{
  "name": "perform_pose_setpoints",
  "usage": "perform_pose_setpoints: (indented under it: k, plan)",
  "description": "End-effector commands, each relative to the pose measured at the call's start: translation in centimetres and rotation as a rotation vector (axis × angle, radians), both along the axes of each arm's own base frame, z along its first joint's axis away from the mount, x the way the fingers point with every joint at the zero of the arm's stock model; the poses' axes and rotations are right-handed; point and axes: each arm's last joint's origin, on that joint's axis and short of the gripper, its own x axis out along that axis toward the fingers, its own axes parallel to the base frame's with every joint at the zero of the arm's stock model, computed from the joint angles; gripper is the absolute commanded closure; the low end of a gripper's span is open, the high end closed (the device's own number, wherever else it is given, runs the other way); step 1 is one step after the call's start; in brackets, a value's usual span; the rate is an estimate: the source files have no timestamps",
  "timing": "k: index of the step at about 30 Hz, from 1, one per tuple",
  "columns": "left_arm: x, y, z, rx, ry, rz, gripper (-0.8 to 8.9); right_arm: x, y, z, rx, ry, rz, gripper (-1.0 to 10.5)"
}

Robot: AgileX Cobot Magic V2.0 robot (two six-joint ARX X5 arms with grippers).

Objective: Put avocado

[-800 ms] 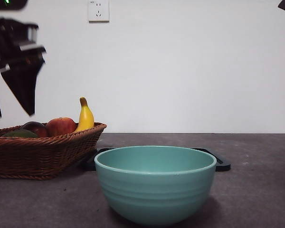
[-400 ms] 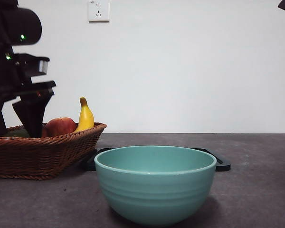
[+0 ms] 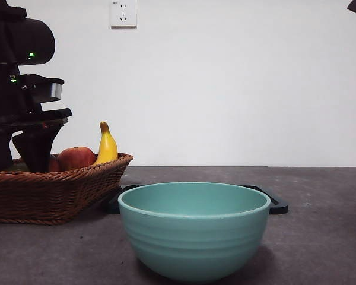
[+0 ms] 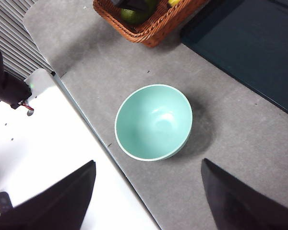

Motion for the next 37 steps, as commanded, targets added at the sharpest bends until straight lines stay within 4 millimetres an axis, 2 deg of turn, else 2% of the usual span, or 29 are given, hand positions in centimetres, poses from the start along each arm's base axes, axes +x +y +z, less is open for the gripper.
perform_pose_setpoints:
  k: [1,6,11,17,22,29,37]
  plan:
    - [0.4,-0.3,0.2,-0.001,-0.004,-0.007,6.03,0.1,0.1,0.5,0.010,-0.007,0.004,6.0]
    - [0.1,-0.3,0.8,-0.005,-0.012,-0.011,6.02,0.1,0.1,0.5,0.010,-0.007,0.004,6.0]
    - [-1.0,-0.3,3.6,-0.039,-0.104,-0.021,6.02,0.1,0.1,0.5,0.009,-0.008,0.004,6.0]
    - [-4.4,-0.8,8.8,-0.154,-0.212,-0.106,6.02,0.1,0.1,0.5,0.006,-0.009,0.000,6.0]
    - [-8.0,-2.5,11.3,-0.313,-0.217,-0.245,6.02,0.1,0.1,0.5,-0.008,-0.016,-0.014,6.0]
    - [-10.9,-6.6,11.5,-0.357,-0.179,-0.449,6.02,0.1,0.1,0.5,-0.007,-0.016,-0.014,6.0]
    - [-11.6,-11.9,9.2,-0.360,-0.115,-0.595,6.02,0.1,0.1,0.5,-0.008,-0.016,-0.014,6.0]
